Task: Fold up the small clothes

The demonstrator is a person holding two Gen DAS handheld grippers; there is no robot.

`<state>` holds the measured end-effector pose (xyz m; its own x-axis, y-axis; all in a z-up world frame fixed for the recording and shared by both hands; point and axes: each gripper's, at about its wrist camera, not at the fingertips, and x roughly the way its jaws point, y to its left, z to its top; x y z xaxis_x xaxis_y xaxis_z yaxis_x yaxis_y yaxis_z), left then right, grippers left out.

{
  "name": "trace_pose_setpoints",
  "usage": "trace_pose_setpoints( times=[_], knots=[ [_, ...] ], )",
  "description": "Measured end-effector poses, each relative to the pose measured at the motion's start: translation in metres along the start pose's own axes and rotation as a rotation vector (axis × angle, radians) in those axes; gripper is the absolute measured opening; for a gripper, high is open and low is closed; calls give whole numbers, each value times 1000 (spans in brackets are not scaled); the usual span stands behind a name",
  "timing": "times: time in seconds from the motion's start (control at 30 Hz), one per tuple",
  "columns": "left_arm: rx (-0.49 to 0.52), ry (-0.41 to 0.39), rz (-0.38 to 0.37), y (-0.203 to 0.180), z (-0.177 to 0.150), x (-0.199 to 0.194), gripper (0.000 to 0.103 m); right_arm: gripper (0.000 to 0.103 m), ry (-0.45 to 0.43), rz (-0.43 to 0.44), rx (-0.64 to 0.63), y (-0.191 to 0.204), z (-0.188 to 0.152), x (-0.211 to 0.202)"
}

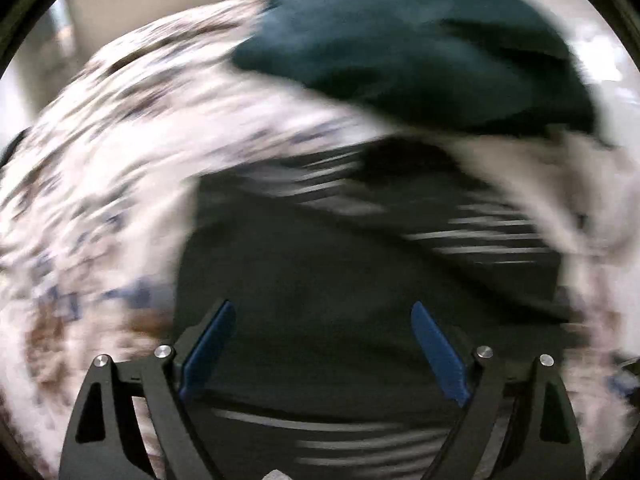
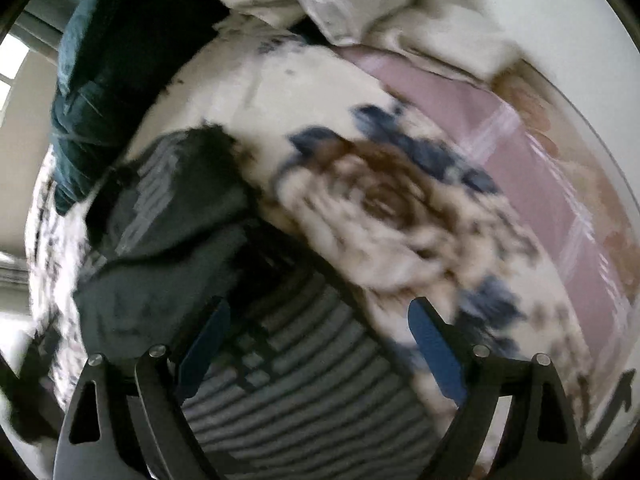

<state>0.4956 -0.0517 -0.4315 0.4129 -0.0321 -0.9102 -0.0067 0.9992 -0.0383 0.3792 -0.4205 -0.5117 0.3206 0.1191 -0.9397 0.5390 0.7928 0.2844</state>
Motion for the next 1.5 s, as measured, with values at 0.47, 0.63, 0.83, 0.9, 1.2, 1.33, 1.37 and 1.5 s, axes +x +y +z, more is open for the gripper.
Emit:
trace_pose_setpoints(
  times=[0.47, 0.63, 0.83, 0.9, 1.2, 1.33, 1.37, 1.5],
  knots=[
    [-50, 88, 148, 60, 2, 60, 90, 80, 72, -289, -609, 167, 21, 108],
    [-61, 102, 144, 72, 10, 70, 90, 78, -1, -362, -414, 147, 79, 134],
    [-82, 96, 105, 79, 9, 51, 90, 78, -51, -257, -376, 144, 72, 86],
    [-66, 87, 114, 78, -1, 43, 90, 79, 2, -285, -443, 139, 46, 92],
    [-118, 23, -32, 70, -36, 2, 90, 82, 51, -138, -231, 89, -2, 57],
    [-8, 68, -133, -1, -65, -31, 90, 82, 43, -87, -249, 82, -30, 6],
    [17, 97, -177, -26, -78, -37, 90, 82, 46, -87, -258, 74, -36, -5],
    [67, 205, -300, -112, -131, -62, 90, 82, 79, -117, -274, 16, -36, -30]
  ],
)
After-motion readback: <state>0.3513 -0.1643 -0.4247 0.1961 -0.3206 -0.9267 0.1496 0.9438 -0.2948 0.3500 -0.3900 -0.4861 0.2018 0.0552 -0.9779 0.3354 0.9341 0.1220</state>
